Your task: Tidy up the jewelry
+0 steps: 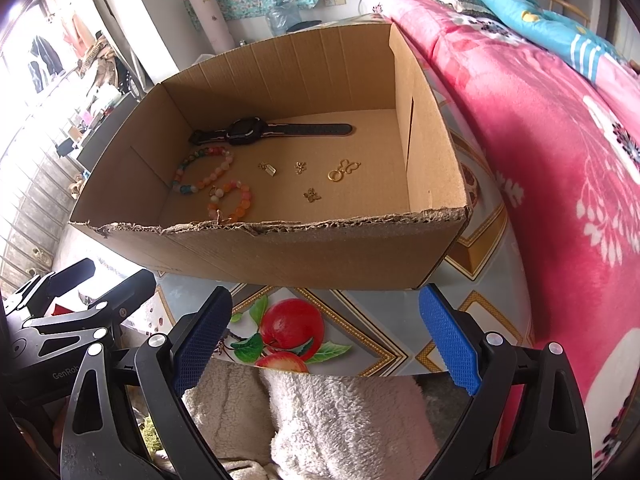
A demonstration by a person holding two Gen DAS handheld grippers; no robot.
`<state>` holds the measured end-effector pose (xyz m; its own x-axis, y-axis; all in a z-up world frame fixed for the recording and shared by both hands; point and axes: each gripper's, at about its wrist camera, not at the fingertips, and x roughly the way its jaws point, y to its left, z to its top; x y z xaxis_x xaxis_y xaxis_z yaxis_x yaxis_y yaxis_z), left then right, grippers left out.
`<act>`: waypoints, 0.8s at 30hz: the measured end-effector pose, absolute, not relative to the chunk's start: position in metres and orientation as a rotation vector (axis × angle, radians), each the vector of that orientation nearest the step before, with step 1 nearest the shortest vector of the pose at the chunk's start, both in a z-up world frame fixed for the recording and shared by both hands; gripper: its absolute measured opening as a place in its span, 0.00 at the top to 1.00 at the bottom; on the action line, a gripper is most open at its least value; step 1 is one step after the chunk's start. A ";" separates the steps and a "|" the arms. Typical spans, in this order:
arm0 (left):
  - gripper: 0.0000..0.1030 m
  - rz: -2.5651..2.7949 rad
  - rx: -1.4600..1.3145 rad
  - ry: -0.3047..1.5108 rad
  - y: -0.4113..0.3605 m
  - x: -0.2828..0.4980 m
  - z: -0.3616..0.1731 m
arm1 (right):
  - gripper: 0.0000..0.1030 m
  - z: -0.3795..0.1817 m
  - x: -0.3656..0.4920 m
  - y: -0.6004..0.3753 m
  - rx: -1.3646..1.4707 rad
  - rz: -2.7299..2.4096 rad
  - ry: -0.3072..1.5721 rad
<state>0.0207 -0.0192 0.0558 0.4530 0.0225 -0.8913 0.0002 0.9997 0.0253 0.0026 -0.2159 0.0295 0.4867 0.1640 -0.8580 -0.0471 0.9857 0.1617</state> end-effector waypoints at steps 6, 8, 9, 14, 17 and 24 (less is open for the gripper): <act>0.06 0.013 0.022 1.102 -0.019 0.021 0.056 | 0.12 0.030 0.002 -0.217 0.123 0.127 1.056; 0.06 0.013 0.022 1.102 -0.019 0.020 0.056 | 0.12 0.030 0.002 -0.216 0.122 0.127 1.055; 0.06 0.013 0.022 1.101 -0.019 0.021 0.056 | 0.12 0.030 0.002 -0.216 0.123 0.127 1.055; 0.06 0.013 0.021 1.101 -0.019 0.020 0.056 | 0.12 0.030 0.002 -0.217 0.125 0.128 1.056; 0.06 0.014 0.023 1.101 -0.019 0.020 0.056 | 0.12 0.030 0.002 -0.216 0.125 0.127 1.056; 0.06 0.015 0.023 1.099 -0.019 0.020 0.056 | 0.12 0.031 0.002 -0.216 0.124 0.126 1.055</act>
